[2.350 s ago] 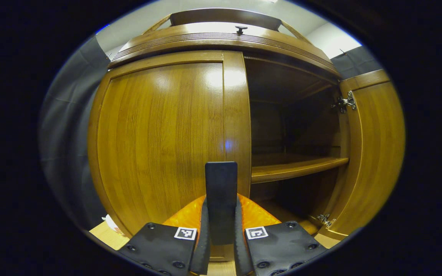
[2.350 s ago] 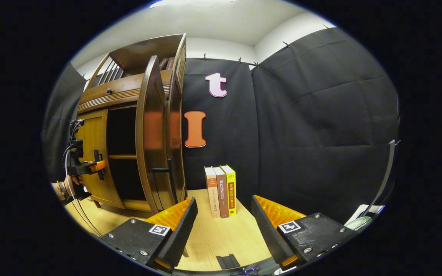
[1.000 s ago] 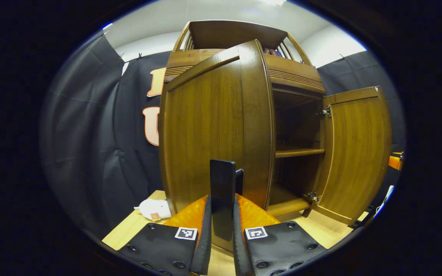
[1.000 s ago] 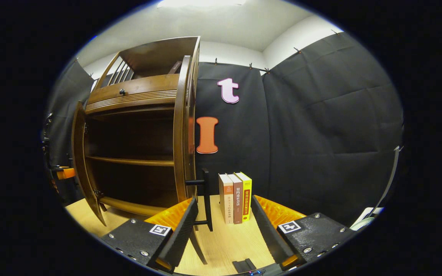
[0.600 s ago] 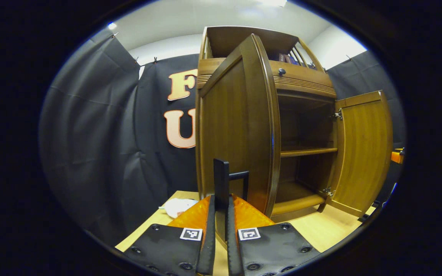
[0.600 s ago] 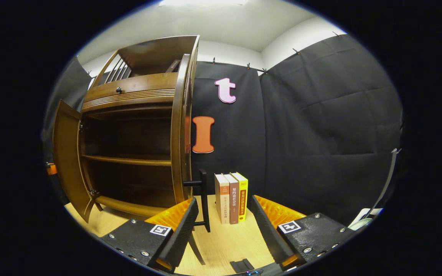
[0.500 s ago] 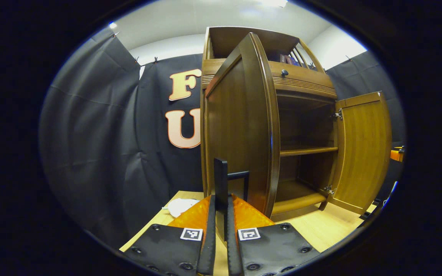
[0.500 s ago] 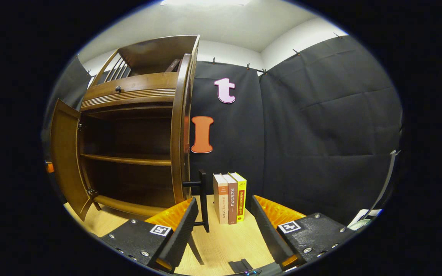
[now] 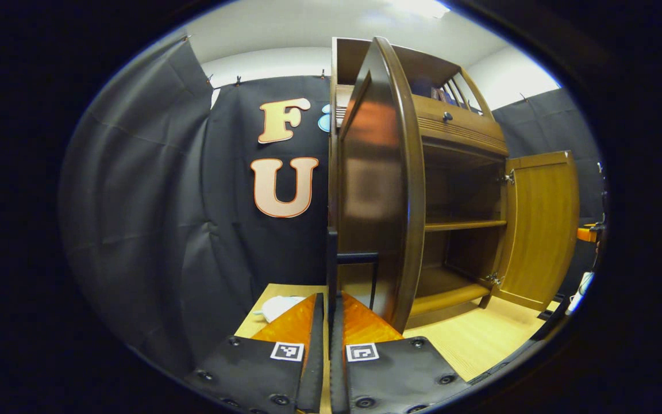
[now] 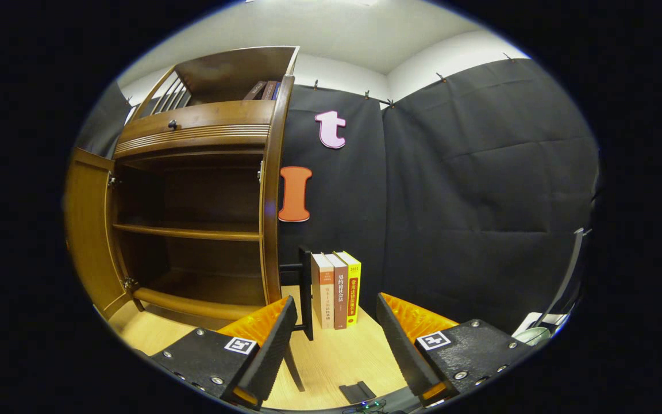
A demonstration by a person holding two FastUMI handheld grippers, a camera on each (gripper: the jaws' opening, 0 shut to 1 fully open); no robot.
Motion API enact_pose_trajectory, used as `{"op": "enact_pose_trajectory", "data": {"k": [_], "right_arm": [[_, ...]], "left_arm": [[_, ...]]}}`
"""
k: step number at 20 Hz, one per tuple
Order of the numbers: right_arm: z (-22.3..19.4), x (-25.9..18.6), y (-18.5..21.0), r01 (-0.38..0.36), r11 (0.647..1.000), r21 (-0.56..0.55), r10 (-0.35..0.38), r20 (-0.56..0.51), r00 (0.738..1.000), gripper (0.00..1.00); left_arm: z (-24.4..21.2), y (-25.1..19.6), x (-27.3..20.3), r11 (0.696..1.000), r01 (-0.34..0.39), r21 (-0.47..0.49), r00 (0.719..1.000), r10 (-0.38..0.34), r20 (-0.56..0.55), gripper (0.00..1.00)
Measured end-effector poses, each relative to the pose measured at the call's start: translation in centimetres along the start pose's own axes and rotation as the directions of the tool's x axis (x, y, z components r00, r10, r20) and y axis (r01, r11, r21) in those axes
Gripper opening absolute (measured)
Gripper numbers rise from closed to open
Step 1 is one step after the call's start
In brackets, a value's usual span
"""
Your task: Open the right door of the double-door shoe cabinet with the right hand, and open the left door with the left hand.
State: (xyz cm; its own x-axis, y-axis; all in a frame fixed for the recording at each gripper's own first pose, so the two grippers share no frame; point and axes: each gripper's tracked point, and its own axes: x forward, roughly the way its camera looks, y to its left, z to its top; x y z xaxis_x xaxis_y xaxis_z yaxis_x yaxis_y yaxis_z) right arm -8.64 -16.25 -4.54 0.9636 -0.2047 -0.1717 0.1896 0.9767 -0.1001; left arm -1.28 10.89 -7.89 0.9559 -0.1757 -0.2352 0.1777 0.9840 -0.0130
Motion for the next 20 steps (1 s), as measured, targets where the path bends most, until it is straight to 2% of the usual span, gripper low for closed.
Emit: {"op": "enact_pose_trajectory", "data": {"k": [5,6,7,8,9,10,11,13,14,15,16,19,20], "right_arm": [[0.7,-0.8,0.3,0.034,0.999,-0.012,-0.035,-0.009,0.999,0.86],[0.6,-1.0,0.4,0.041,0.999,-0.009,-0.041,-0.016,0.999,0.86],[0.6,-1.0,0.6,0.047,0.999,-0.010,-0.047,-0.023,0.999,0.86],[0.6,-1.2,0.8,0.053,0.999,-0.014,-0.053,-0.028,0.998,0.86],[0.5,-1.3,1.1,0.054,0.998,-0.017,-0.054,-0.035,0.998,0.86],[0.6,-1.4,1.6,0.049,0.999,-0.023,-0.049,-0.034,0.998,0.86],[0.9,-1.6,2.0,0.048,0.998,-0.032,-0.049,-0.030,0.998,0.86],[1.0,-1.6,2.4,0.049,0.998,-0.037,-0.051,-0.032,0.998,0.86],[0.9,-1.6,2.6,0.047,0.998,-0.033,-0.048,-0.033,0.998,0.86],[1.0,-1.7,2.9,0.045,0.999,-0.029,-0.046,-0.032,0.998,0.92],[0.9,-1.8,3.0,0.042,0.999,-0.026,-0.043,-0.033,0.999,0.86],[1.1,-1.6,3.4,0.026,0.999,-0.028,-0.027,-0.030,0.999,0.87],[1.2,-1.7,3.5,0.017,1.000,-0.026,-0.018,-0.024,1.000,0.92]], "left_arm": [[0.3,2.0,0.0,0.997,0.067,0.025,0.998,-0.068,0.012,0.13],[0.4,2.3,0.0,0.997,0.081,0.020,0.997,-0.081,0.019,0.05],[0.4,2.6,0.0,0.996,0.094,0.012,0.995,-0.094,0.025,0.13],[0.4,2.8,0.2,0.994,0.109,0.004,0.993,-0.110,0.031,0.05],[0.3,3.0,0.1,0.993,0.121,-0.001,0.992,-0.121,0.034,0.13],[0.4,3.4,0.1,0.992,0.130,0.000,0.991,-0.130,0.038,0.14],[0.4,3.2,0.0,0.990,0.144,-0.003,0.989,-0.143,0.038,0.22],[-0.1,3.2,-0.3,0.987,0.159,-0.007,0.987,-0.159,0.029,0.22],[-0.3,3.3,-0.8,0.987,0.161,-0.005,0.987,-0.161,0.022,0.20],[-0.7,3.4,-1.3,0.988,0.156,0.003,0.988,-0.156,0.011,0.19],[-1.0,3.5,-2.0,0.989,0.145,0.010,0.989,-0.145,-0.001,0.20],[-0.9,2.9,-4.2,0.993,0.113,-0.025,0.993,-0.113,-0.018,0.20],[-0.3,2.3,-4.9,0.994,0.103,-0.031,0.995,-0.104,-0.009,0.20]]}}
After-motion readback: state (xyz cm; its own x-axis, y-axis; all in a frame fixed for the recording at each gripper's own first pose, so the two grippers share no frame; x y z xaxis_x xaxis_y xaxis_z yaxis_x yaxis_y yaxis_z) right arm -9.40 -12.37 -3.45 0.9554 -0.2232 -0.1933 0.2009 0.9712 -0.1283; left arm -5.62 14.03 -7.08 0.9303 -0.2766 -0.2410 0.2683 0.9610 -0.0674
